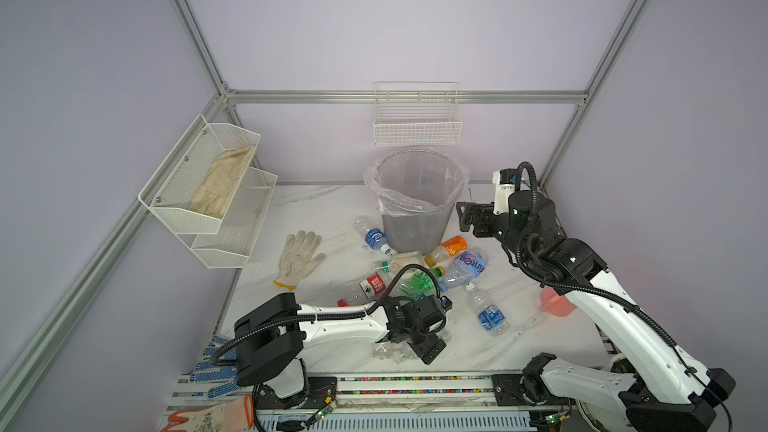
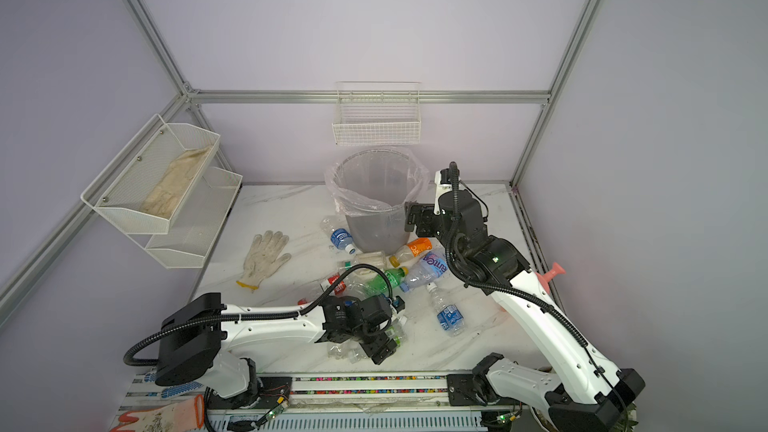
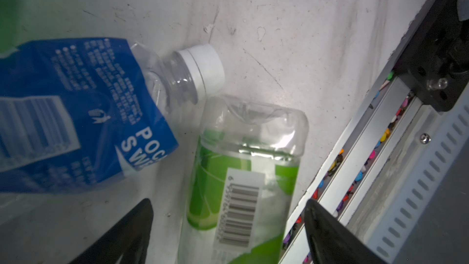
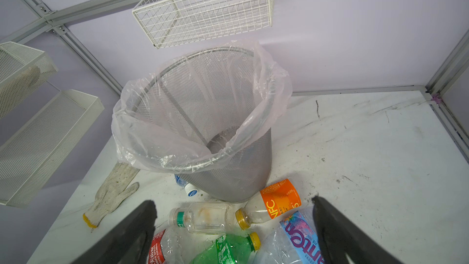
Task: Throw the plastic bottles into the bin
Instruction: 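Lower the left gripper onto the clear green-label bottle nearest the robot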
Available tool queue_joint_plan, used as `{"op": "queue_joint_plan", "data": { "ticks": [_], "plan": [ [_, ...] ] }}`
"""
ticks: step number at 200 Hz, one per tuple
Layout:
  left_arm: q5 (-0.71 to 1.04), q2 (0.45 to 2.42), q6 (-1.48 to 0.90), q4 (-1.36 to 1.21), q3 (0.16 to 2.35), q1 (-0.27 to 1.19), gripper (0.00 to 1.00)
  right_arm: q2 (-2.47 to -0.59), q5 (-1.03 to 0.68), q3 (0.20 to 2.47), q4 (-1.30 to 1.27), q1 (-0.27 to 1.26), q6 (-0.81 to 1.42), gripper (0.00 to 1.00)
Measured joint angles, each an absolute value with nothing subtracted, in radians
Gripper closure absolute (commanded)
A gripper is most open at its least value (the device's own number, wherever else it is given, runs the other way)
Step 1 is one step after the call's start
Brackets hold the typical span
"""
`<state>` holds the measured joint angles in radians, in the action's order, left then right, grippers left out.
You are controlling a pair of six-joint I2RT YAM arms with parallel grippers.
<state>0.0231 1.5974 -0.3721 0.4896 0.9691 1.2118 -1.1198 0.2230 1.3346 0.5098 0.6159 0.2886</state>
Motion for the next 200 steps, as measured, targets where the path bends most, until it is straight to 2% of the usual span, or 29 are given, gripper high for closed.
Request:
{"op": "queue_joint_plan", "data": {
  "ticks": [53,137,168,200],
  "plan": [
    [0.014,1.625,-0.364,0.5,0.984,1.223,0.2,-1.11,0.224,1.321,0.506,0.616,0.282,0.03],
    [-0.027,1.667,-0.336,0.533,1.021,1.254,0.58,-1.103,0.246,1.31,0.505,0.616,0.284,0.03],
    [-0.046,1.669,-0.321,0.549,1.028,1.267,0.65,-1.103,0.249,1.31,0.505,0.616,0.286,0.03],
    [-0.069,1.668,-0.312,0.571,1.05,1.28,0.68,-1.1,0.256,1.31,0.505,0.616,0.288,0.03]
  ]
}}
